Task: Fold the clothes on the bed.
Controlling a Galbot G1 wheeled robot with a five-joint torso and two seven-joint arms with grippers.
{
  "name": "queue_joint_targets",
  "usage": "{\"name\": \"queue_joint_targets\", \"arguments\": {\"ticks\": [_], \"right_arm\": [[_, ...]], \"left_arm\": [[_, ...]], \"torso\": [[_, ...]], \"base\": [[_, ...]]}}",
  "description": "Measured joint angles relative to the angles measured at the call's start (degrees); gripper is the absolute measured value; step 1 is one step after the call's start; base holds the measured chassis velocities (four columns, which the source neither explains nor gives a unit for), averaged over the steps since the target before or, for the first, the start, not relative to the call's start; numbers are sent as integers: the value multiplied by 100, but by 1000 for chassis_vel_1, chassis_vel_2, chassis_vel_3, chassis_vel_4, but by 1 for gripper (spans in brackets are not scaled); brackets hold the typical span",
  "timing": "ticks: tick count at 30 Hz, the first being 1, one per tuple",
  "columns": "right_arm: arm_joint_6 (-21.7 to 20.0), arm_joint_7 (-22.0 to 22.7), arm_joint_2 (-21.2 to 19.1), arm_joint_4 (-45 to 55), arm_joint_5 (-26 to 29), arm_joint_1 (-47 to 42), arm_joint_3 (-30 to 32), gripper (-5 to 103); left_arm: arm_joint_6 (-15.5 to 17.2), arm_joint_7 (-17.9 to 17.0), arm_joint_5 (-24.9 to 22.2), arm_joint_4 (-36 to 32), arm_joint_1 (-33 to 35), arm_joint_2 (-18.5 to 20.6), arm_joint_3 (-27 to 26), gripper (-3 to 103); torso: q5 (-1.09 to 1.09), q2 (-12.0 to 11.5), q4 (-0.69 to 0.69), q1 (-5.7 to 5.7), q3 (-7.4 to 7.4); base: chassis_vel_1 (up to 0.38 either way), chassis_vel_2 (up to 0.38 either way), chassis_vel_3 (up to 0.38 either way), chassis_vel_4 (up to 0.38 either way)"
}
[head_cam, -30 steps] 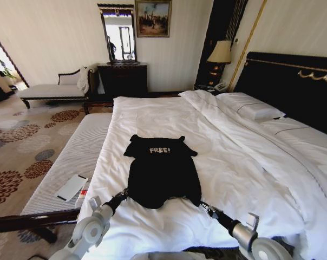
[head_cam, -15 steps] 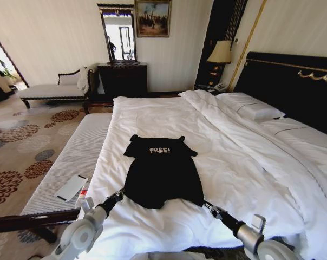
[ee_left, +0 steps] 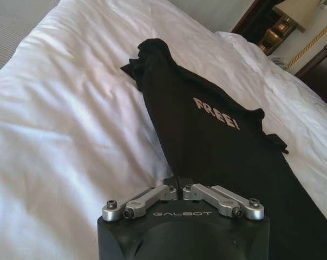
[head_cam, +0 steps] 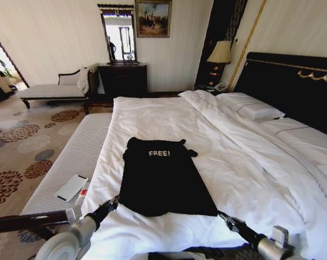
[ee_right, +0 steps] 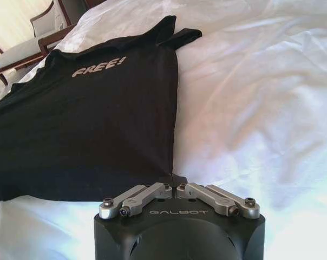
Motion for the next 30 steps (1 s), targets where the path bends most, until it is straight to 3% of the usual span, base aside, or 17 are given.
{"name": "queue_joint_targets", "arguments": {"ticks": [9,15,20,30], "right_arm": [[48,-14,11,121,-167,-482,404,0],[287,-69,149,71,-647,-799,369,0],[350,-78,215,77,-689,-930,389,0],[396,-40,219,-141,-779,-816,247,0]], "left_arm": [[422,-390,-500,-572,609,-84,-710,0],[584,-359,-107,-458,1162,48,-859,0],[675,-320,261,-377,1556,43,-845,0],[711,-416,677,-94,1237,-55,-387,0]], "torso": [[1,0,1,0,0],[0,0,-2,0,0],[1,0,0,0,0],[0,0,0,0,0]], "base": [[0,0,0,0],[0,0,0,0],[0,0,0,0],[0,0,0,0]]}}
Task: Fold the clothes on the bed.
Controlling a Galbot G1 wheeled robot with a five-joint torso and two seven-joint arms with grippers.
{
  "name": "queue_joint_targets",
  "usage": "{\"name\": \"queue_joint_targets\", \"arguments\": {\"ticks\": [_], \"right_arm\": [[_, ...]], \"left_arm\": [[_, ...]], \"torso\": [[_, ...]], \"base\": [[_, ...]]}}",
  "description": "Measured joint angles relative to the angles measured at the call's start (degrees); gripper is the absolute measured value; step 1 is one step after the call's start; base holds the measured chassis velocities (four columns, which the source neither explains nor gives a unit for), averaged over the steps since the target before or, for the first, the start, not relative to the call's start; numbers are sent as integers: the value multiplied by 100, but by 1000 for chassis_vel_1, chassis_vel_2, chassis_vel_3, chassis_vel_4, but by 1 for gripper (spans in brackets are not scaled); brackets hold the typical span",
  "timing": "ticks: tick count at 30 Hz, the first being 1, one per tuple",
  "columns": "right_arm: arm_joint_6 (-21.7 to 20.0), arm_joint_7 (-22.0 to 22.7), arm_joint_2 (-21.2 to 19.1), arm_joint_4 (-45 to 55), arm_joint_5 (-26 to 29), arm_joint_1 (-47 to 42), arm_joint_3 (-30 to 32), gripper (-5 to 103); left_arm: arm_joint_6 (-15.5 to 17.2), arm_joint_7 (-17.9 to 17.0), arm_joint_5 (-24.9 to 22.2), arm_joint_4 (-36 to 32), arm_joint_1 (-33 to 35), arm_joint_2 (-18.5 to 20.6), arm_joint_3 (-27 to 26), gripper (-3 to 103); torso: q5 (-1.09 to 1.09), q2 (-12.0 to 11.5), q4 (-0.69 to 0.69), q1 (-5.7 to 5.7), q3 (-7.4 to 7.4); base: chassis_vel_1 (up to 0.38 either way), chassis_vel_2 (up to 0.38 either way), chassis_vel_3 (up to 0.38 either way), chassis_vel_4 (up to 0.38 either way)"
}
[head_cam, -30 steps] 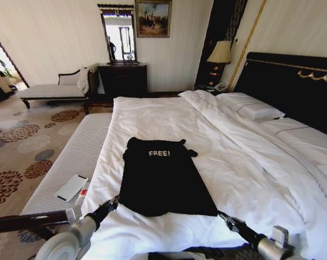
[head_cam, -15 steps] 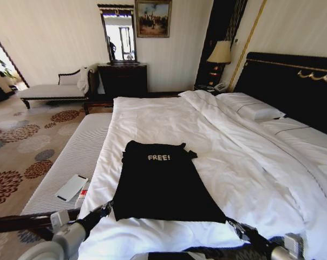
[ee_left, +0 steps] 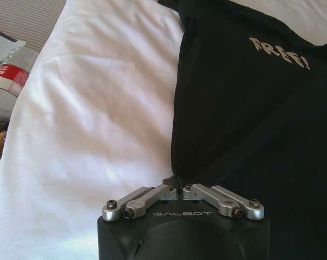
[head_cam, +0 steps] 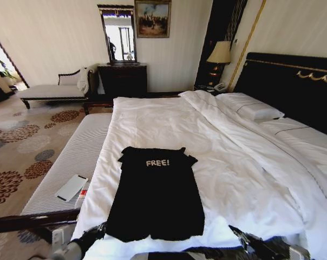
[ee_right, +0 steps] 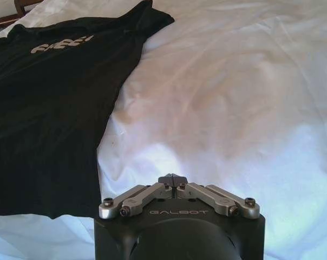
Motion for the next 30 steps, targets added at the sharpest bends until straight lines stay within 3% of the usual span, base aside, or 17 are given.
{"name": "queue_joint_targets", "arguments": {"ticks": [6,8,11,14,16,19,22,24,28,30], "right_arm": [[11,76,-13,-112,28,276,-177,0],[11,81,-35,-139,63,369,-207,-1],[17,96,-89,-166,145,551,-224,15],[17,99,-93,-168,158,581,-226,15],[27,105,-98,-181,183,686,-236,31],[37,105,-97,-186,183,725,-243,37],[51,102,-80,-146,183,786,-250,52],[51,102,-78,-136,183,790,-250,52],[113,95,-44,-22,104,813,-204,74],[126,95,-42,-15,87,814,-197,74]], "left_arm": [[19,-138,74,40,-295,-20,258,-1],[35,-164,173,47,-394,-23,349,9],[66,-160,546,76,-529,20,492,25],[66,-156,592,83,-534,25,502,25],[26,-141,757,116,-538,22,514,41],[-9,-130,801,121,-528,1,507,47],[-70,-116,846,64,-523,-68,497,64],[-76,-114,850,56,-523,-74,496,64],[-150,-112,949,-85,-552,-151,463,85],[-158,-110,976,-96,-555,-154,459,85]], "torso": [[1,0,1,0,0],[1,0,1,0,0],[0,0,0,0,0],[0,0,1,0,0],[1,0,1,0,0],[0,0,1,0,0],[0,0,1,0,0],[1,0,1,0,0],[0,0,0,0,0],[0,0,1,0,0]], "base": [[0,0,0,0],[0,0,0,0],[0,0,0,0],[0,0,0,0],[0,0,0,0],[0,0,0,0],[0,0,0,0],[0,0,0,0],[0,0,0,0],[0,0,0,0]]}}
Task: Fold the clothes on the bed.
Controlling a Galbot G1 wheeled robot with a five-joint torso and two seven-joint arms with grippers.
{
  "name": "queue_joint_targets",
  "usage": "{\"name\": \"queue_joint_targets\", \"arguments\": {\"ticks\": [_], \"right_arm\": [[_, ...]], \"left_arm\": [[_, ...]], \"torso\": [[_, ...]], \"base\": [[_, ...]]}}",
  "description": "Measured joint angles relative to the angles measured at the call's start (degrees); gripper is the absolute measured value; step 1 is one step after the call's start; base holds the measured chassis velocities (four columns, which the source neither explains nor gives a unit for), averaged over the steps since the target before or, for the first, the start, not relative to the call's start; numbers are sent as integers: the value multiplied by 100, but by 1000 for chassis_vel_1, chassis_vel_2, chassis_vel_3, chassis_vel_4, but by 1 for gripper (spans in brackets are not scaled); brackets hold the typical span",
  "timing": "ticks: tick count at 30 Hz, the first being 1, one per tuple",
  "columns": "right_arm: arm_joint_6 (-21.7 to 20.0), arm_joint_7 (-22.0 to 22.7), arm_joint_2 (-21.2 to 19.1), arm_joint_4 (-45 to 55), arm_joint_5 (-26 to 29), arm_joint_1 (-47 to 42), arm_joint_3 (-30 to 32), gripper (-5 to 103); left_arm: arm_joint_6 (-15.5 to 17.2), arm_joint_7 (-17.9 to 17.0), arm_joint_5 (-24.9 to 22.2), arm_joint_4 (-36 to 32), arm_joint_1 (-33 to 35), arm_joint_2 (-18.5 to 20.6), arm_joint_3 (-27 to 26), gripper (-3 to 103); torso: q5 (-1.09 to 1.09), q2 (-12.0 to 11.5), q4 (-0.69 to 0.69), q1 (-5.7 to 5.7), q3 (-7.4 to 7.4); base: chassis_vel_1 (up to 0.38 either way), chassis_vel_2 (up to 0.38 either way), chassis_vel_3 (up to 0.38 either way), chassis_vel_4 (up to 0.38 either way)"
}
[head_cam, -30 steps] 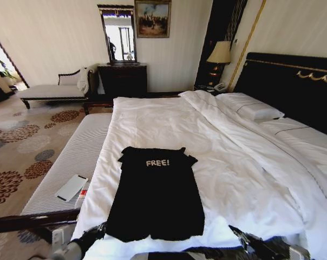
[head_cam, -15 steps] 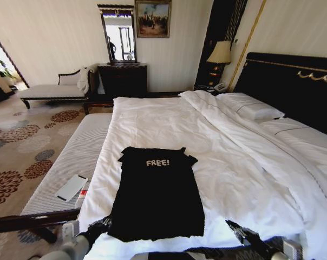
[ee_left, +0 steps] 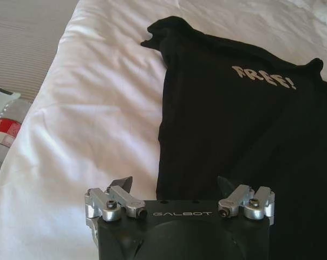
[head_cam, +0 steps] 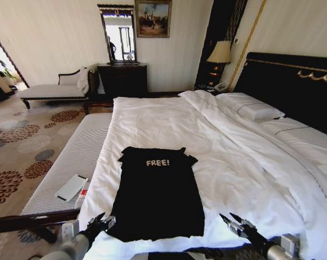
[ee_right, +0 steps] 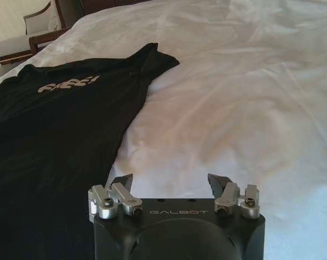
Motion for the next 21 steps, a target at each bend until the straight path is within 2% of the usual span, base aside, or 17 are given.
{"name": "queue_joint_targets", "arguments": {"ticks": [1,3,10,14,16,18,19,20,21], "right_arm": [[80,-13,9,12,-115,13,38,85],[185,-29,25,41,-251,41,80,95],[389,45,57,65,-602,328,91,100],[608,130,36,-34,-1258,715,-10,100],[642,173,25,-76,-1402,839,-50,100],[683,232,-1,-167,-1628,1043,-119,100],[732,305,-26,-277,-1853,1268,-201,100],[732,305,-26,-277,-1853,1268,-201,100],[767,376,-34,-370,-2006,1467,-254,100]], "left_arm": [[-30,11,108,-36,-13,-11,-11,95],[-55,22,202,-81,-39,-25,-39,100],[-181,27,437,-49,-360,-96,-55,100],[-246,-36,481,45,-714,-214,13,100],[-271,-45,492,79,-777,-255,30,100],[-354,-47,587,160,-855,-327,64,100],[-576,-16,835,304,-939,-407,112,100],[-576,-16,835,304,-939,-407,112,100],[-711,19,993,405,-994,-450,133,100]], "torso": [[0,0,0,0,0],[0,0,0,0,0],[0,0,0,0,0],[0,0,-1,1,0],[0,0,-1,1,0],[0,0,0,1,0],[1,0,0,1,0],[1,0,0,1,0],[0,0,0,1,0]], "base": [[0,0,0,0],[0,0,0,0],[0,0,0,0],[0,0,0,0],[0,0,0,0],[0,0,0,0],[0,0,0,0],[0,0,0,0],[0,0,0,0]]}}
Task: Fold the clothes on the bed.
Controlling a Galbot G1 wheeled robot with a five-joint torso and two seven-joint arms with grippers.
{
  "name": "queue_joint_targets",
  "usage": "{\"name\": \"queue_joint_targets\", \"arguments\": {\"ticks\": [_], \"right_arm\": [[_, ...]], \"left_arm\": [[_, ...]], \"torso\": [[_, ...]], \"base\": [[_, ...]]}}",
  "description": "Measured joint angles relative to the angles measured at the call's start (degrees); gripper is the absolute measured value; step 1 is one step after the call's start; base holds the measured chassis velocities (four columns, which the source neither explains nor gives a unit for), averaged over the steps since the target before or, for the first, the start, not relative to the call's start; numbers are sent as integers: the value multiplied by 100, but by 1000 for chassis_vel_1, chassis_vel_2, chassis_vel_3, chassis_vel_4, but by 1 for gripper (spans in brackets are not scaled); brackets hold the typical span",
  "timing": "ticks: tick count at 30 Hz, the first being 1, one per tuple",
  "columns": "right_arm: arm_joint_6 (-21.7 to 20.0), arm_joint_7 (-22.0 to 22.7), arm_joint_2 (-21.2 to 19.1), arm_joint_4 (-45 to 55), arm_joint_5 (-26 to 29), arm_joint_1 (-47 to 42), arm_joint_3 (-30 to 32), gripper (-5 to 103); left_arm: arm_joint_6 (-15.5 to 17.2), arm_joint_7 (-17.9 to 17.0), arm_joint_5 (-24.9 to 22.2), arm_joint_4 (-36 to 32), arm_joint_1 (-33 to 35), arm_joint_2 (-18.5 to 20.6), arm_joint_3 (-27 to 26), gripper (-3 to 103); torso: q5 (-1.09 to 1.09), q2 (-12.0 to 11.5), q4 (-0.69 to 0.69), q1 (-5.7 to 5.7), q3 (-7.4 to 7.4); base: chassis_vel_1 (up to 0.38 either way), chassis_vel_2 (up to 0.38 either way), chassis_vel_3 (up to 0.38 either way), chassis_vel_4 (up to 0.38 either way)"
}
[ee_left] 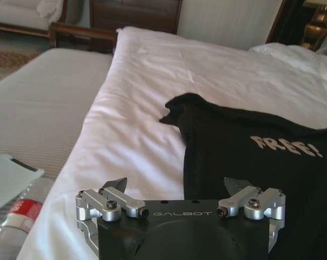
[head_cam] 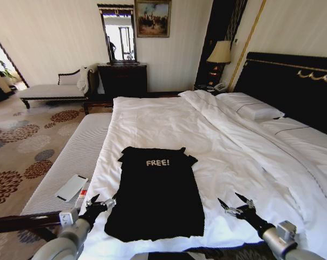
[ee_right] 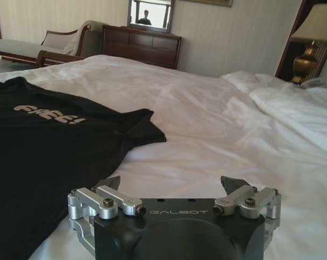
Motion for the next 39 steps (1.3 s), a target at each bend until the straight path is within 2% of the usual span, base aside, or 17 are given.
{"name": "queue_joint_targets", "arguments": {"ticks": [3,9,13,19,24,30,39], "right_arm": [[3,142,-17,-176,-157,447,-115,100],[32,210,-83,-321,-292,741,-153,100],[278,143,-180,-680,-857,1066,-271,100],[387,27,-332,-1047,-1138,1424,-546,100],[506,-96,-582,-1419,-1233,2068,-1015,100],[550,-227,-854,-1723,-1101,3091,-1790,100],[586,-332,-768,-2226,-1287,4091,-2812,100]], "left_arm": [[-196,131,260,323,-188,-90,8,100],[-231,168,369,559,-436,-136,67,100],[-233,175,485,675,-571,-180,176,100],[-233,172,501,751,-642,-215,227,100],[-230,165,502,813,-718,-307,219,100],[-214,156,514,852,-799,-407,298,100],[-164,154,573,829,-935,-377,419,100]], "torso": [[0,0,2,0,1],[-1,0,-1,1,1],[0,0,0,0,0],[0,0,-1,1,1],[1,0,0,0,0],[-1,-1,1,0,0],[0,-1,-1,0,1]], "base": [[0,0,0,0],[0,0,0,0],[0,0,0,0],[0,0,0,0],[0,0,0,0],[0,0,0,0],[0,0,0,0]]}}
